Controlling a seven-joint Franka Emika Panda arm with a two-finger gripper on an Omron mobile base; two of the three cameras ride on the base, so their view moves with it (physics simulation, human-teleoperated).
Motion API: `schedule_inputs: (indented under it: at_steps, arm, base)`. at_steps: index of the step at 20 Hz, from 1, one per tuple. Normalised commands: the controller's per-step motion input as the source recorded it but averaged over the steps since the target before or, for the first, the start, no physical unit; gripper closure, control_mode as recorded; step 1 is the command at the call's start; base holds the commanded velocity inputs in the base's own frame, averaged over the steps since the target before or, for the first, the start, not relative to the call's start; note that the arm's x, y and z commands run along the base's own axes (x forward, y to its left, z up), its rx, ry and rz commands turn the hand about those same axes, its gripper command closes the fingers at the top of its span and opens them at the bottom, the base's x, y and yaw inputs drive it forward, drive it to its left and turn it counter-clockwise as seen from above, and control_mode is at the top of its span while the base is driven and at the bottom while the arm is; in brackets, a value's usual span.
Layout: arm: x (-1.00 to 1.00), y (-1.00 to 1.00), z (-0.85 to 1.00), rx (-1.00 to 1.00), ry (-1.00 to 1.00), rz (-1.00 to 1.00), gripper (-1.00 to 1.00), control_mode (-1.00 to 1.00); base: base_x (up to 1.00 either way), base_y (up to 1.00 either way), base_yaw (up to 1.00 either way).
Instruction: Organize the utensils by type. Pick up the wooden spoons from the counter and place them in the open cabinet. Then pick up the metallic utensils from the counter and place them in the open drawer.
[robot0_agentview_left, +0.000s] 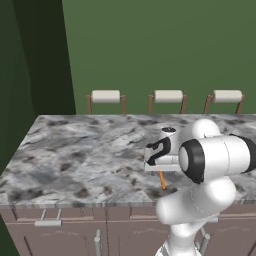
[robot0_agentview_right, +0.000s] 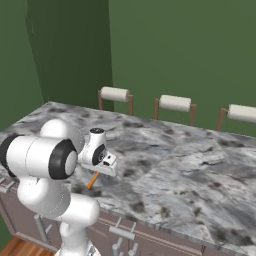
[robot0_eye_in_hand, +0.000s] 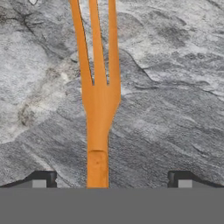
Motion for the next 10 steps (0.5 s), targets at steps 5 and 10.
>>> schedule_inputs:
  at_steps: [5,10]
  arm:
    - [0.0,-0.01,-0.12,0.0,0.0,0.0,1.0,-1.0]
    - [-0.01,-0.08,0.0,0.0,0.0,0.0,1.0,-1.0]
  base:
    - [0.0,0.0,0.0]
    - [0.0,0.0,0.0]
